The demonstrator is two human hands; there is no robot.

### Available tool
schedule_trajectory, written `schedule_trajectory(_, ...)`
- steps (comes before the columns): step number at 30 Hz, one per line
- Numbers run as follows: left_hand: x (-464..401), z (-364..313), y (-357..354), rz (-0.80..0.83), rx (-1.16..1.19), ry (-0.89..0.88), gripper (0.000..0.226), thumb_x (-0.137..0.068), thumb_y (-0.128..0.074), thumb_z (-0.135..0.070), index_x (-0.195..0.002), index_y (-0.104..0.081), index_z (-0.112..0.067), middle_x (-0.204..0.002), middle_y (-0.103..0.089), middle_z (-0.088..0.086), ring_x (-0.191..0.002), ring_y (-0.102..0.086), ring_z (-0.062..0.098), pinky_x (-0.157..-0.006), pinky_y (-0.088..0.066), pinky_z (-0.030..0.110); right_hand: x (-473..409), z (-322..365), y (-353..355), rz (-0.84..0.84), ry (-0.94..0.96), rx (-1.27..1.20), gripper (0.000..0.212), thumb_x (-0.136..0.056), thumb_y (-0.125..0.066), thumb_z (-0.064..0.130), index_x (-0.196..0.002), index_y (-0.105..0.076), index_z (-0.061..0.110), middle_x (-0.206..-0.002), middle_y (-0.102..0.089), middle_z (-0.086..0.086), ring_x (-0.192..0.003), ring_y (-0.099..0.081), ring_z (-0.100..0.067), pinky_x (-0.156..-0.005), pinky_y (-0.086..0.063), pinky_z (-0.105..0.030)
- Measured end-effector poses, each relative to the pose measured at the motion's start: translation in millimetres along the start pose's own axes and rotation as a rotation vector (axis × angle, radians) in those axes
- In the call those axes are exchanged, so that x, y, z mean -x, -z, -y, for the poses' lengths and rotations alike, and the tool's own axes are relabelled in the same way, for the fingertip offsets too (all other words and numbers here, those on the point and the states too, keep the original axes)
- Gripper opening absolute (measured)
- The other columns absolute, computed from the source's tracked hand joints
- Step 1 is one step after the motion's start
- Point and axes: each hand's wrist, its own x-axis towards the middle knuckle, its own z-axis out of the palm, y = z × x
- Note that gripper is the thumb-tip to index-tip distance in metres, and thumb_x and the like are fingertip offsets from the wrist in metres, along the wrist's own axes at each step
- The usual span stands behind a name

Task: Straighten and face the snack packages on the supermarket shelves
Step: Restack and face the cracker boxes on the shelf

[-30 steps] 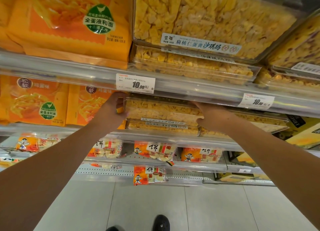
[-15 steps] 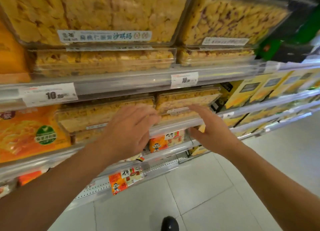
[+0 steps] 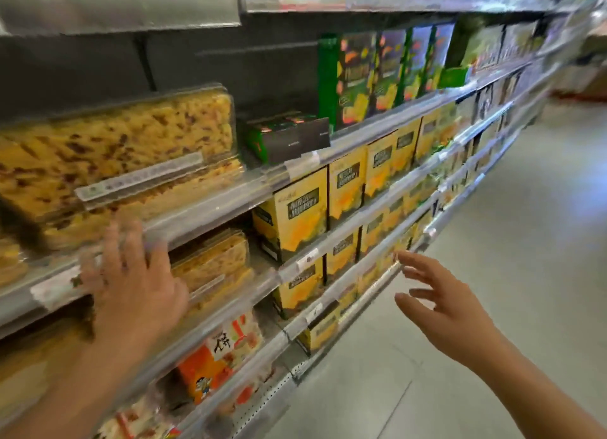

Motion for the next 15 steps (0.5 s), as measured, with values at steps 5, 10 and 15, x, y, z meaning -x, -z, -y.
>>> schedule_trajectory(5,-43.4,-112.8,20.4,-0.022,0.384,-0.236,0.047,-0.085,-0.063,-0.026,-0.129,-0.053,-0.015,-0.134,-0.049,0.004,-0.131,-0.037,0.022,-0.106,-0.029,0.039,-52.7,-15.9,45.4,0.019,0.056,0.028,0.053,-0.086,-0.068,0.027,-0.124,-0.044,0.057,-0.127,-0.057,0.014,-0.112,-0.056,0.0,-0.086,-0.053,-0.026)
schedule_trajectory(10,-104.2,-168.1,44.9,-0.239,0.457,-0.292,0.052,-0.083,-0.067,-0.019,-0.132,-0.051,-0.01,-0.136,-0.048,0.009,-0.131,-0.038,0.026,-0.11,-0.033,0.04,-142.1,18.3,55.7,0.11,0.169,0.074,0.056,-0.088,-0.067,0.031,-0.134,-0.041,0.048,-0.127,-0.053,0.014,-0.108,-0.059,-0.009,-0.084,-0.053,-0.03)
schedule_trajectory(15,-154.1,-176.3,52.3,-0.298,0.183,-0.326,0.071,-0.077,-0.074,-0.029,-0.139,-0.045,-0.011,-0.145,-0.043,0.013,-0.137,-0.034,0.033,-0.11,-0.035,0.052,-229.4,60.0,36.2,0.164,0.458,0.24,0.064,-0.087,-0.068,0.026,-0.142,-0.036,0.037,-0.133,-0.043,0.02,-0.122,-0.044,-0.003,-0.097,-0.046,-0.03)
